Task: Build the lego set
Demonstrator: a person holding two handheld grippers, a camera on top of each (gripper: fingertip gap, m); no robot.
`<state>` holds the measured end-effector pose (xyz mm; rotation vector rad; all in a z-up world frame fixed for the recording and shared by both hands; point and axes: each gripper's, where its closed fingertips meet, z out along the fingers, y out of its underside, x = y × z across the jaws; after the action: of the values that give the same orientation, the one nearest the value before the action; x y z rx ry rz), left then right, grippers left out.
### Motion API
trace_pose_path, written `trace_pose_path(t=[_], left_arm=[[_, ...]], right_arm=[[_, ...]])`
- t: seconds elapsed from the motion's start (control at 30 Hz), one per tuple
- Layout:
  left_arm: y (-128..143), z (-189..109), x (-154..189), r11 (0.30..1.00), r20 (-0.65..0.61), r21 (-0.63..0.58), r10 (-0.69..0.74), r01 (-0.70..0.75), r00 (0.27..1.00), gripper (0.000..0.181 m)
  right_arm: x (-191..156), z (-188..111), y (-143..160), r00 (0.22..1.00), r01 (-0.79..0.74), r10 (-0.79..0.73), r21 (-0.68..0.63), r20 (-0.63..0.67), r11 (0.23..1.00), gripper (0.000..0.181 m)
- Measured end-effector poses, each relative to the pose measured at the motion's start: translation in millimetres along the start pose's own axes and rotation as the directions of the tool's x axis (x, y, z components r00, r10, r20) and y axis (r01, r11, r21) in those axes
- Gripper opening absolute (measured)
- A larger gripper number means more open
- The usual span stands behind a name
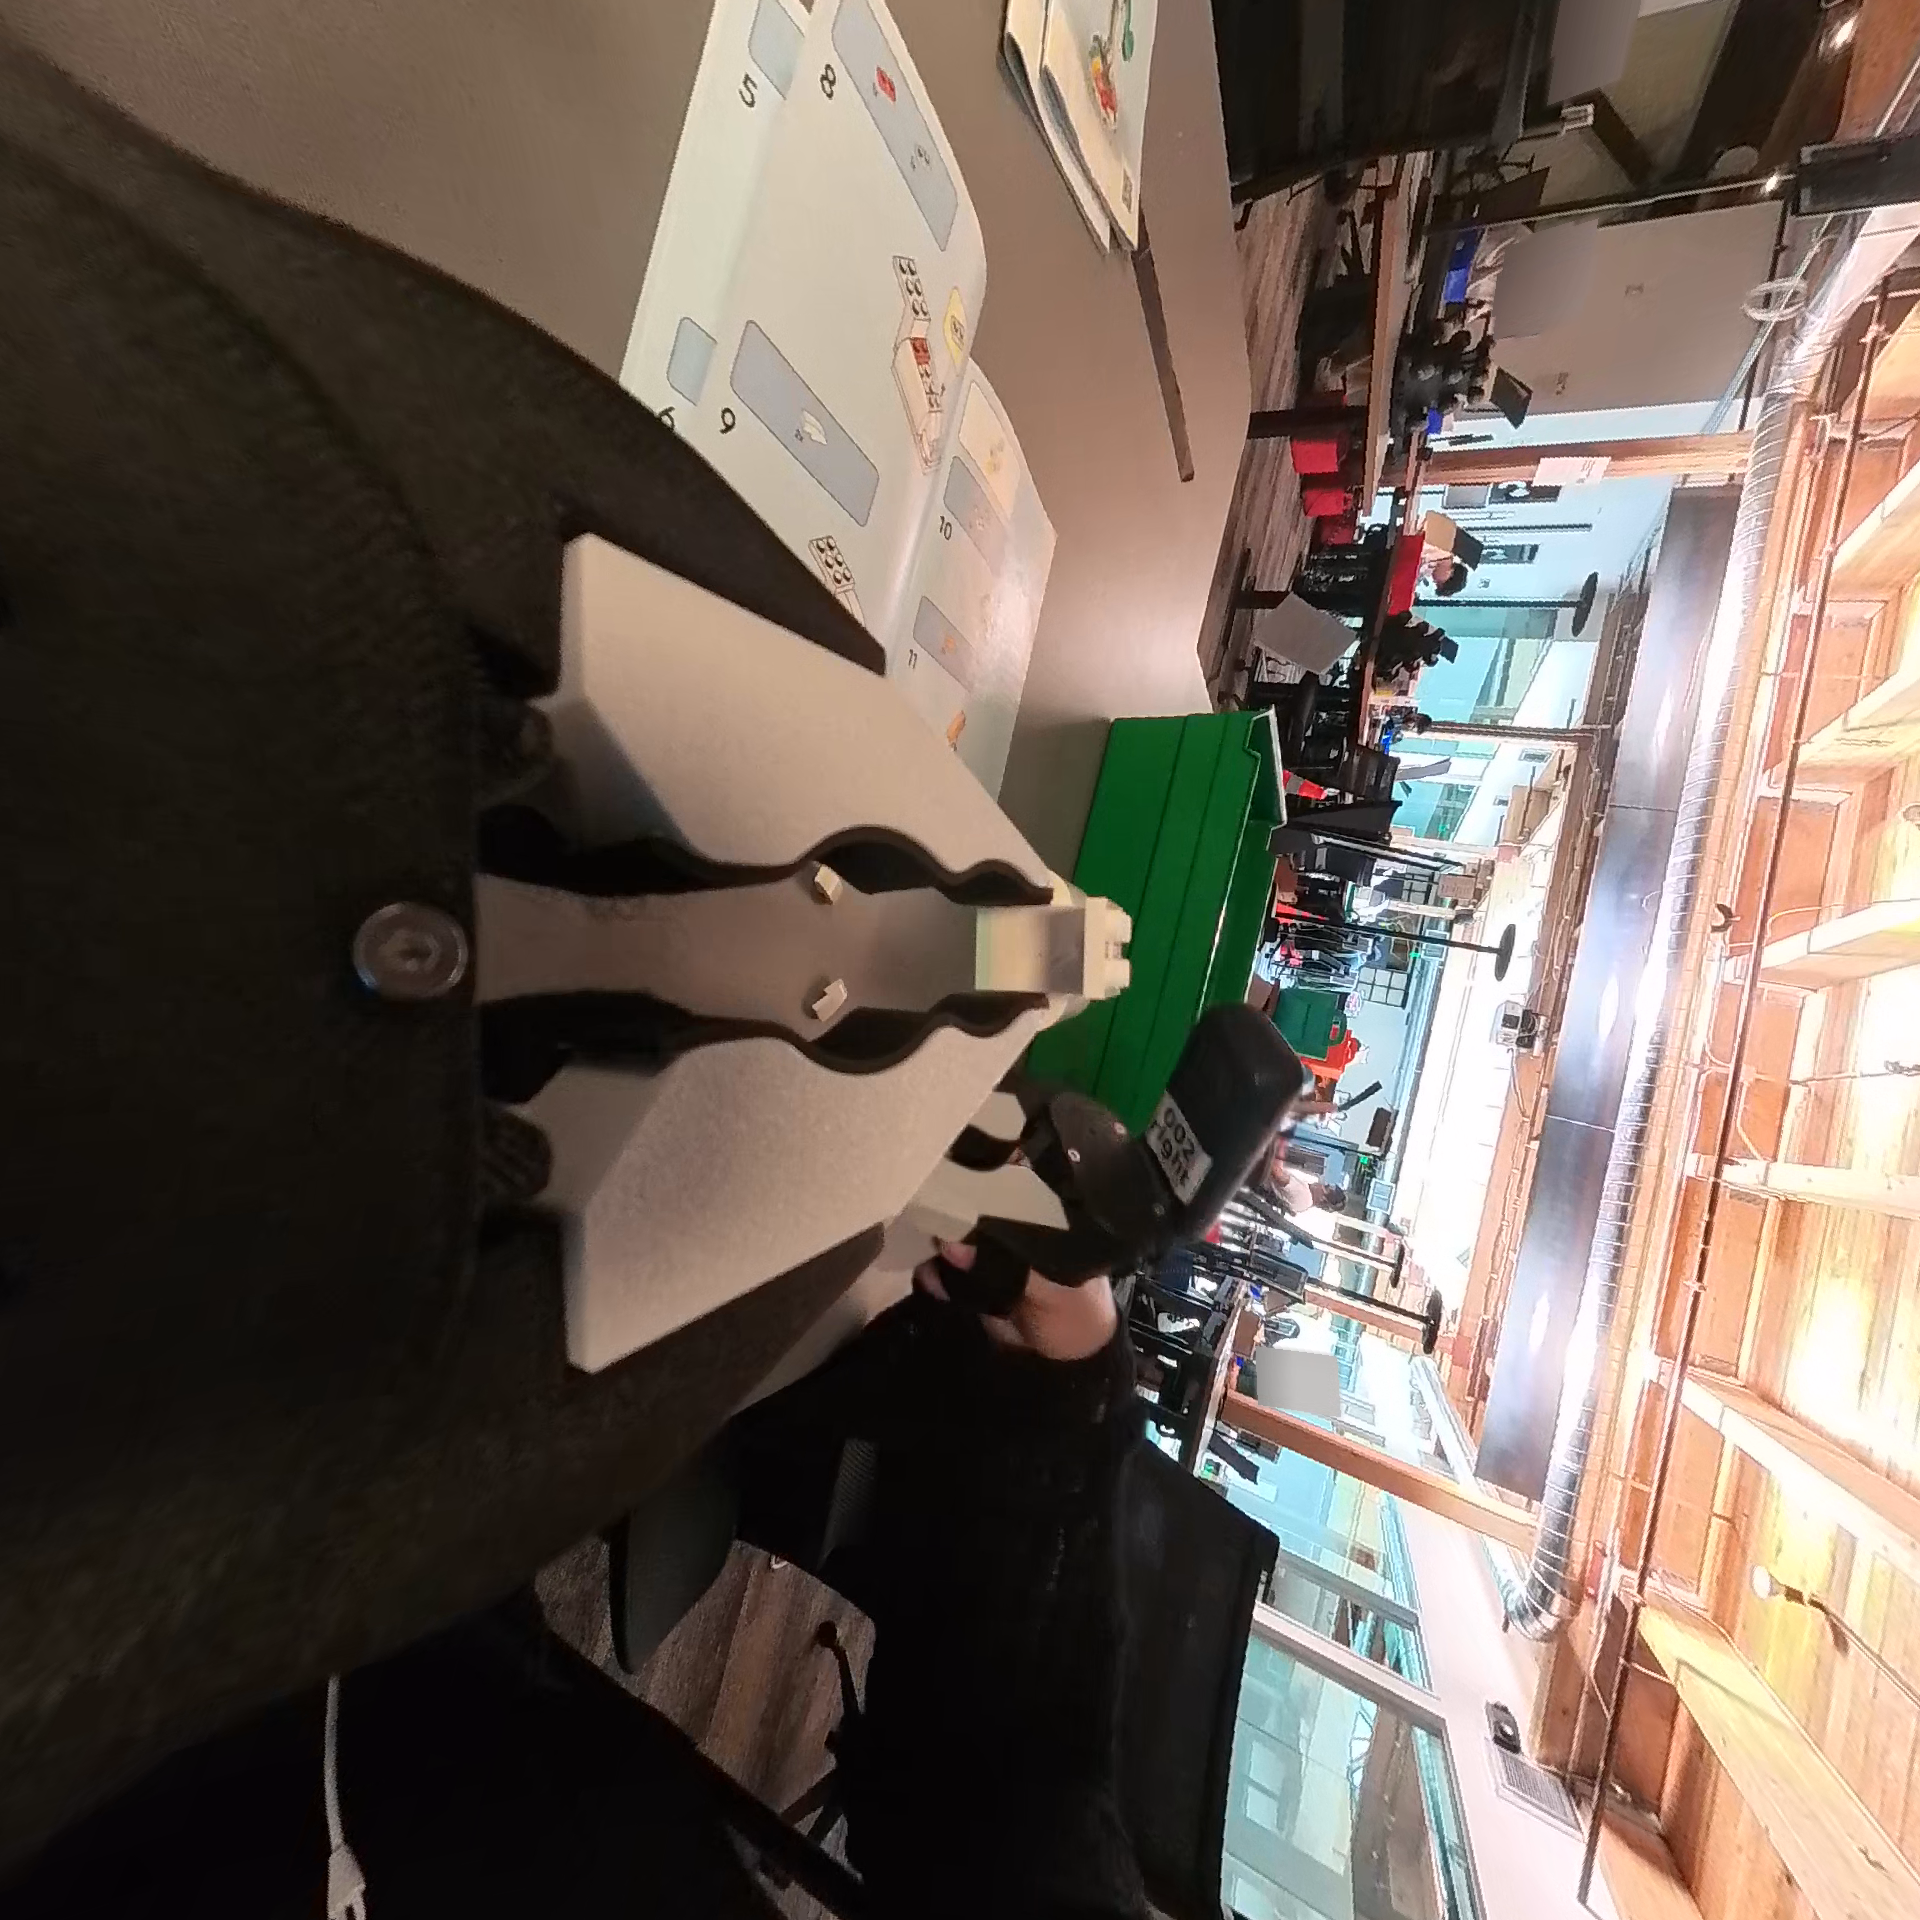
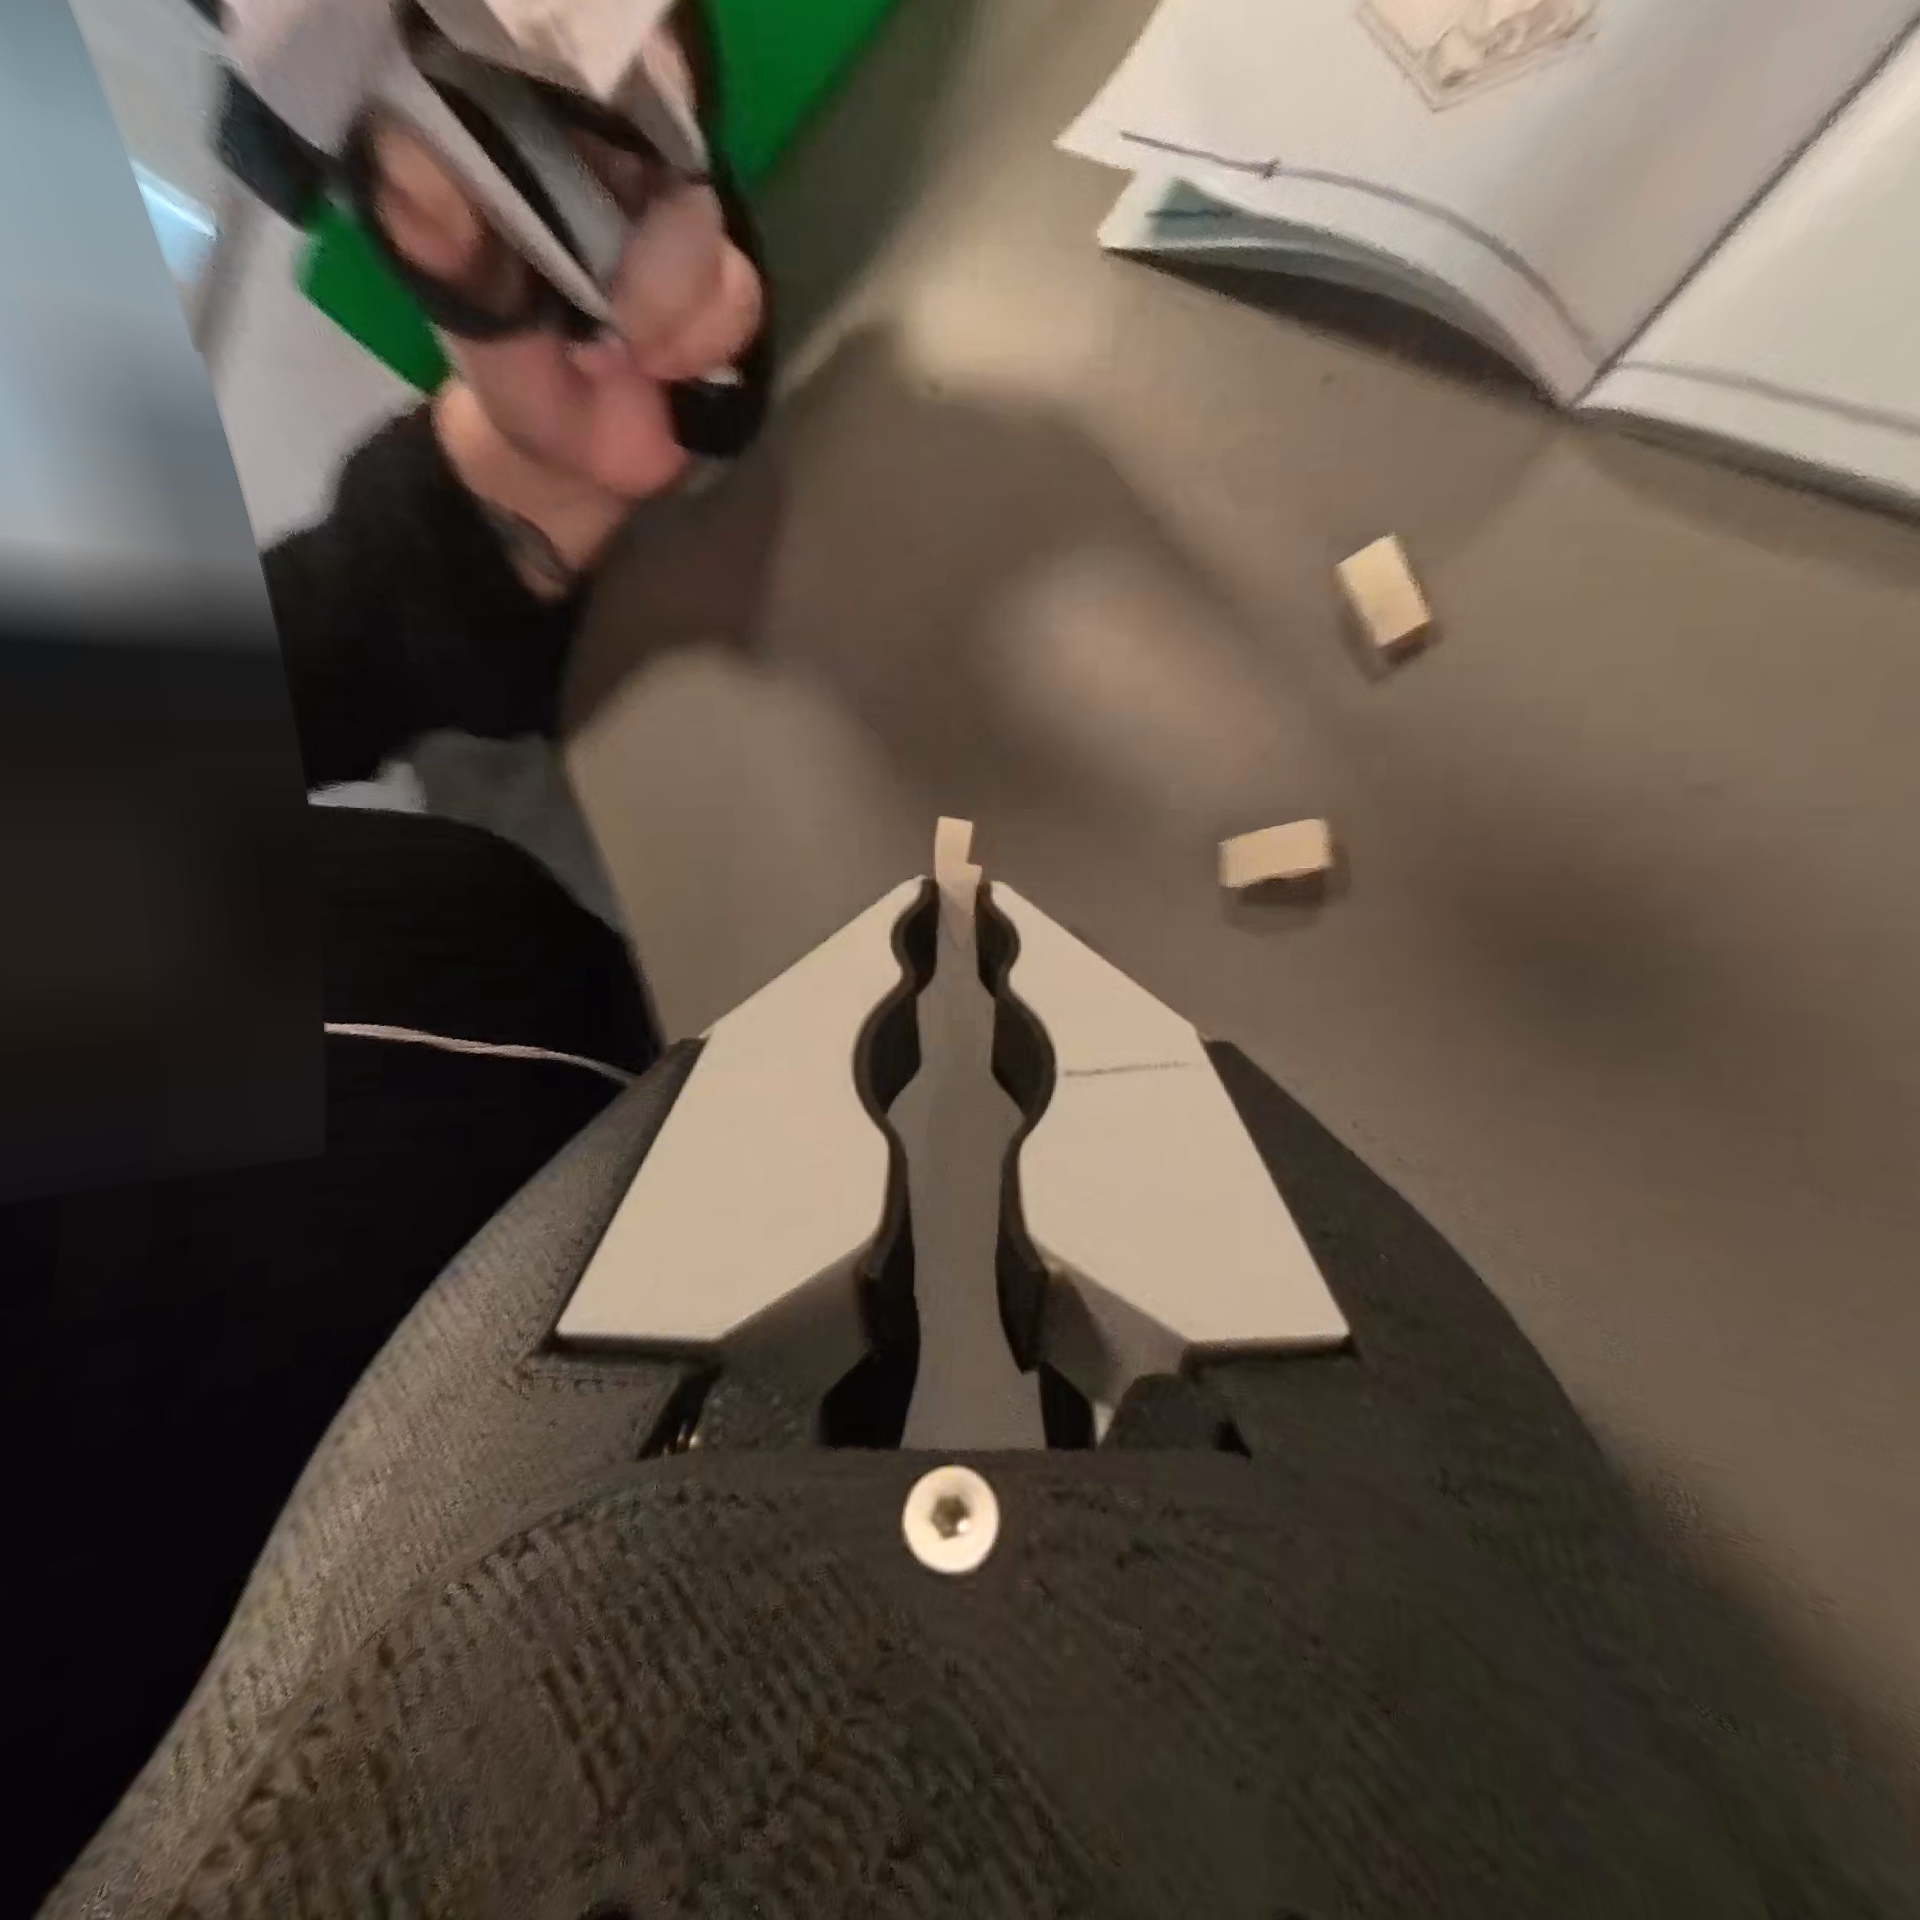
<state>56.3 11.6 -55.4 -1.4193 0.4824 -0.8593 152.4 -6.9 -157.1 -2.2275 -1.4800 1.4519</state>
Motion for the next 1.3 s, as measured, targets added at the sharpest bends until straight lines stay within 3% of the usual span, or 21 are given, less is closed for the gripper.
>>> trace_pose_path(t=[0.07, 0.2, 0.37, 0.53, 0.67, 0.87, 1.17, 1.3], left_arm=[[1, 0, 0, 1.000, -0.002, -0.003, 0.001, -0.001, 1.000, 0.015], [2, 2, 2, 1.000, -0.010, -0.010, 0.002, -0.003, 1.000, 0.015], [2, 2, 4, 1.000, -0.016, -0.006, 0.005, -0.005, 1.000, 0.015], [1, 1, 4, 1.000, -0.021, -0.002, -0.003, 0.003, 1.000, 0.015], [3, 2, 5, 1.000, -0.029, -0.010, -0.004, 0.004, 1.000, 0.015], [3, 2, 5, 1.000, -0.033, -0.010, -0.010, 0.010, 0.999, 0.015], [6, 4, 9, 1.000, -0.047, -0.019, -0.009, 0.008, 0.999, 0.015], [-3, 3, 22, 0.999, -0.122, 0.031, -0.006, 0.010, 0.993, 0.015]], right_arm=[[-8, 1, 9, 0.995, -0.071, 0.074, -0.059, 0.064, 0.996, 0.005], [-8, 4, 35, 0.979, -0.180, 0.198, -0.240, 0.054, 0.954, 0.005], [-3, 0, 38, 0.965, -0.253, 0.262, -0.329, -0.017, 0.910, 0.005], [9, -8, 28, 0.980, -0.147, 0.092, -0.331, -0.177, 0.932, 0.016], [18, -14, 22, 0.950, 0.012, -0.114, -0.330, -0.292, 0.944, 0.025], [-1, -15, 15, 0.852, 0.343, -0.425, -0.289, -0.304, 0.894, 0.022], [12, -7, 31, 0.791, 0.401, -0.488, -0.291, -0.369, 0.869, 0.014], [12, -7, 22, 0.765, 0.450, -0.519, -0.259, -0.381, 0.854, 0.006]])
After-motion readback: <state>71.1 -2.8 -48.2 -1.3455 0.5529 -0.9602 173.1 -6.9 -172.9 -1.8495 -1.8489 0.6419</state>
